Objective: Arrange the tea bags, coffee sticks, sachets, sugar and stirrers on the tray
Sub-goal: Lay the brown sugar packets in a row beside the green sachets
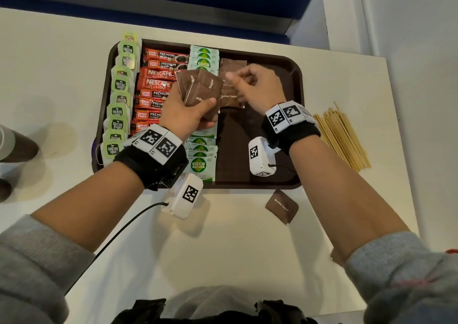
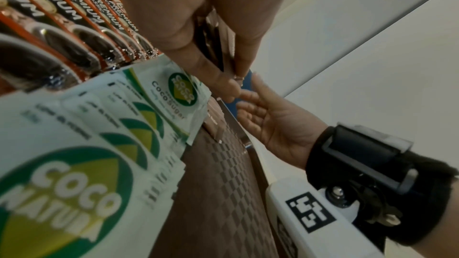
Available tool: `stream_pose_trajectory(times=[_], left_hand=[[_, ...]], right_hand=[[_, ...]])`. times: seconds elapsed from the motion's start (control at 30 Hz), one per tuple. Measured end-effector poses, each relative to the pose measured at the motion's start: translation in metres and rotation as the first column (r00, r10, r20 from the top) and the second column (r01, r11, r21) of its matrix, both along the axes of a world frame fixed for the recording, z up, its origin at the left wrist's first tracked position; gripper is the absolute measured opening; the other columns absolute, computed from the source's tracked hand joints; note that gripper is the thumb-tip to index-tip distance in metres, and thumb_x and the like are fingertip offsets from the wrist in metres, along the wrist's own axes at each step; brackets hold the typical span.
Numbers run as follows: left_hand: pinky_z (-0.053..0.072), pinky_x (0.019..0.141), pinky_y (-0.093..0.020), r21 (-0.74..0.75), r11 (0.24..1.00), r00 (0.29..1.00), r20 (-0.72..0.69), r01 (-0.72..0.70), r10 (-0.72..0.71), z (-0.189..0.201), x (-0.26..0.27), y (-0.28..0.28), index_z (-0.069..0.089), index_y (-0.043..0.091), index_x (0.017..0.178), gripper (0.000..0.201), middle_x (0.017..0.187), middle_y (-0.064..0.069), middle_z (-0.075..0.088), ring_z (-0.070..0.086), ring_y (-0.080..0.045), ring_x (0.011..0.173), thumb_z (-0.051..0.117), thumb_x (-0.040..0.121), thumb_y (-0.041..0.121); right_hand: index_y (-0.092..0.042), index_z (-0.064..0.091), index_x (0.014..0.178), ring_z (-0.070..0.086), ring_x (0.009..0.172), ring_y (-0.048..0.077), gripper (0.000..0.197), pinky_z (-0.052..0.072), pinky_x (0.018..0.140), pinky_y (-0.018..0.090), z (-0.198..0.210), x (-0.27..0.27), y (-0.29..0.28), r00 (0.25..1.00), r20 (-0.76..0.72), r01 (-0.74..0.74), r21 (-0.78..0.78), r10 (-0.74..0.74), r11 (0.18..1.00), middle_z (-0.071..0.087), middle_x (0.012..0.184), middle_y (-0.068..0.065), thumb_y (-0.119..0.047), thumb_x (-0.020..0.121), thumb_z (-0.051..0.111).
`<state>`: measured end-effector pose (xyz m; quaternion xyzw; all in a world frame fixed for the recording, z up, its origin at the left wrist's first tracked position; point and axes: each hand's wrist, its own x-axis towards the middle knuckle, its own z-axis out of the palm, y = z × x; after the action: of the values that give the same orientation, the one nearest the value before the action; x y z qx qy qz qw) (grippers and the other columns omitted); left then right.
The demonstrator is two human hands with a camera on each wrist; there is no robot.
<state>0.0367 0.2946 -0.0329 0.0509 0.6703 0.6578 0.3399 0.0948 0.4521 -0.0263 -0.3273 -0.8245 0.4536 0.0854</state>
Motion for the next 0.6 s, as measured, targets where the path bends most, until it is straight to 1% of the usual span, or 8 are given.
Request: stream_pose_trajectory(times=[0.07,0.13,0.2,0.33,0.4,0.47,0.53,0.6], left_hand=[[0.053,0.048,-0.024,-0.012,1.000,1.000,-0.014,0.013,-0.013,0.002,0.002,0.000,0.045,0.009,0.127,0.046,0.090,-0.010,0.067,0.066,-0.015,0.056,0.067,0.086,0.006],[0.053,0.047,-0.024,-0.021,0.999,0.999,-0.024,0.034,-0.034,0.004,0.004,0.000,0.045,0.008,0.128,0.048,0.088,-0.009,0.067,0.065,-0.013,0.053,0.068,0.085,0.006],[0.053,0.047,-0.023,-0.029,0.998,0.998,-0.026,0.050,-0.051,0.005,0.005,-0.001,0.046,0.007,0.128,0.050,0.088,-0.008,0.066,0.065,-0.011,0.052,0.070,0.084,0.006],[0.052,0.048,-0.022,-0.036,0.996,0.996,-0.042,0.076,-0.077,0.005,0.005,-0.004,0.047,0.007,0.127,0.056,0.091,-0.008,0.068,0.068,-0.011,0.056,0.075,0.079,0.006],[0.052,0.051,-0.021,-0.023,0.995,0.993,-0.075,0.093,-0.094,0.006,0.006,-0.006,0.049,0.005,0.126,0.055,0.096,-0.008,0.068,0.069,-0.011,0.066,0.076,0.077,0.006],[0.052,0.053,-0.020,0.014,0.993,0.989,-0.095,0.117,-0.115,0.007,0.007,-0.008,0.049,0.003,0.126,0.055,0.098,-0.010,0.067,0.068,-0.012,0.073,0.076,0.077,0.005],[0.050,0.051,-0.021,0.058,0.990,0.990,-0.065,0.127,-0.123,0.008,0.007,-0.008,0.046,0.003,0.128,0.053,0.099,-0.015,0.066,0.067,-0.012,0.068,0.072,0.082,0.007],[0.052,0.050,-0.022,0.044,0.994,0.994,-0.028,0.103,-0.102,0.010,0.007,-0.007,0.045,0.011,0.127,0.043,0.100,-0.014,0.067,0.069,-0.015,0.063,0.066,0.089,0.014]], right_hand=[[-0.022,0.064,0.086,0.065,0.068,0.010,0.021,0.059,0.062,0.029,0.010,-0.001,-0.007,0.994,-0.058,-0.096,-0.108,0.090,0.990,0.063,0.077,-0.002,-0.038,0.077,0.074],[-0.017,0.064,0.089,0.061,0.062,0.007,0.026,0.055,0.059,0.023,0.017,-0.001,-0.010,0.984,-0.085,-0.165,-0.153,0.154,0.974,0.062,0.074,-0.001,-0.028,0.073,0.080],[-0.016,0.063,0.091,0.057,0.060,0.003,0.032,0.052,0.060,0.019,0.021,-0.001,-0.012,0.976,-0.090,-0.210,-0.144,0.198,0.967,0.061,0.072,-0.004,-0.022,0.067,0.084],[-0.020,0.064,0.092,0.056,0.065,0.004,0.037,0.051,0.065,0.019,0.023,0.001,-0.015,0.967,-0.082,-0.252,-0.143,0.243,0.957,0.062,0.077,-0.004,-0.022,0.063,0.086],[-0.019,0.066,0.094,0.056,0.065,0.004,0.035,0.051,0.066,0.020,0.023,0.002,-0.017,0.960,-0.091,-0.276,-0.161,0.264,0.948,0.062,0.080,-0.001,-0.018,0.065,0.085],[-0.016,0.068,0.101,0.058,0.071,0.005,0.034,0.052,0.071,0.022,0.024,0.003,-0.016,0.957,-0.080,-0.289,-0.139,0.280,0.947,0.063,0.083,0.000,-0.015,0.070,0.081],[-0.014,0.066,0.112,0.059,0.074,0.003,0.036,0.053,0.075,0.019,0.025,0.005,-0.014,0.957,-0.056,-0.291,-0.117,0.286,0.950,0.062,0.082,-0.005,-0.010,0.077,0.074],[-0.014,0.061,0.121,0.060,0.077,0.001,0.039,0.053,0.075,0.015,0.026,0.007,-0.012,0.951,-0.049,-0.308,-0.122,0.304,0.943,0.060,0.081,-0.008,-0.004,0.084,0.065]])
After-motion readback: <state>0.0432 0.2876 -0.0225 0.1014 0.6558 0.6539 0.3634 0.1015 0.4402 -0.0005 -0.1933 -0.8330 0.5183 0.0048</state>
